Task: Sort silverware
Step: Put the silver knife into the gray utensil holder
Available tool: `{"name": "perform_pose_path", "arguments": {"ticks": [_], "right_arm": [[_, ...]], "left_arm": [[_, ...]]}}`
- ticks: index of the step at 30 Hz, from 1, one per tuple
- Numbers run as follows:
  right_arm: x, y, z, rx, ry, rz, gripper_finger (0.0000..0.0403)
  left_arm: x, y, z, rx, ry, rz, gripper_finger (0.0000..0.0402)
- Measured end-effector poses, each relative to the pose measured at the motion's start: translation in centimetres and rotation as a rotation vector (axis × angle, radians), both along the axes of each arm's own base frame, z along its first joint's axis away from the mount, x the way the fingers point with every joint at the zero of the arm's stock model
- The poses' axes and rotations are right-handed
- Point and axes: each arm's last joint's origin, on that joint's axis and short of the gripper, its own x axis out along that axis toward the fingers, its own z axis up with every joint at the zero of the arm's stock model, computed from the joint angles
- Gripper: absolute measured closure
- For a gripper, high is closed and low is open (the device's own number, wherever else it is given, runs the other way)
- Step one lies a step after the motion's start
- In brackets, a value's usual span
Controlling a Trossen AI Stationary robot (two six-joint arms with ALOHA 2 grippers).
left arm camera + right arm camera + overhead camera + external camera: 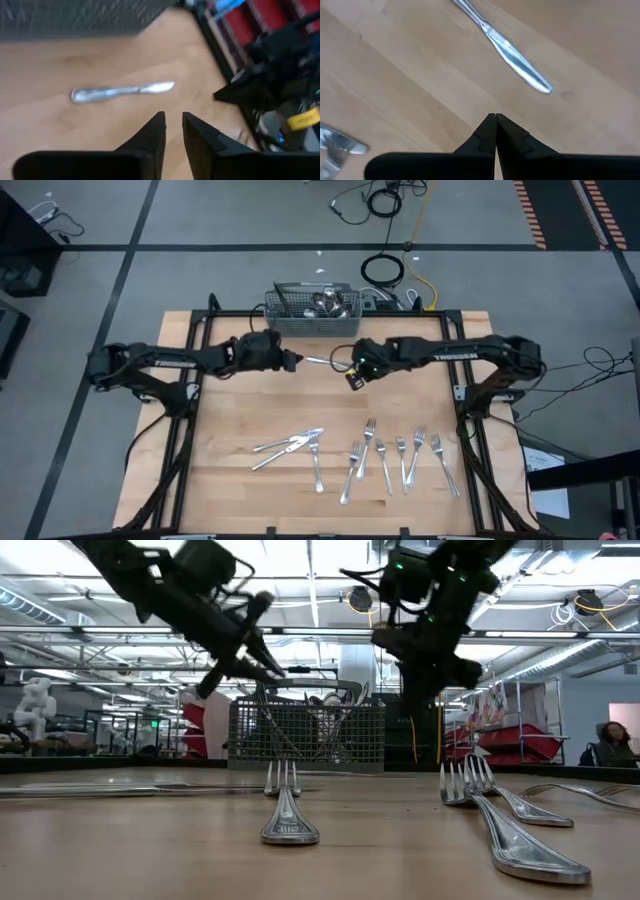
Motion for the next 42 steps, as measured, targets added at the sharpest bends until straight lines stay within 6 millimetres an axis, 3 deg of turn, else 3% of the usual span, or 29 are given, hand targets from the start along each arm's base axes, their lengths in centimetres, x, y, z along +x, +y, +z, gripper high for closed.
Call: {"name": "perform_pose_path", "arguments": {"ticks": [3,6,12,14,24,42], "right_arm": [[-1.1,0.2,-0.5,0.026,-0.042,-0.051,0.0403],[-1.5,0.3,0.5,0.024,-0.089,-0.065,0.0403],[-1.7,0.2,2.3,-0.032,-0.162,-0.09,0.0403],[-1.7,0.2,2.6,-0.046,-0.169,-0.097,0.0403],[-1.7,0.1,2.6,-0.06,-0.167,-0.105,0.0403],[-1.5,0.1,2.7,-0.07,-0.189,-0.101,0.0403]], "left_arm": [[-0.1,2.0,-1.8,-0.061,0.059,0.021,0.032],[0.2,3.7,-3.2,-0.11,0.09,0.004,0.0327],[1.6,5.6,-4.8,-0.123,0.146,-0.079,0.0377],[2.3,5.8,-4.9,-0.114,0.147,-0.118,0.0393],[4.1,7.1,-5.2,-0.052,0.351,-0.101,0.0398],[4.7,7.5,-8.1,-0.089,0.486,-0.097,0.04]]}}
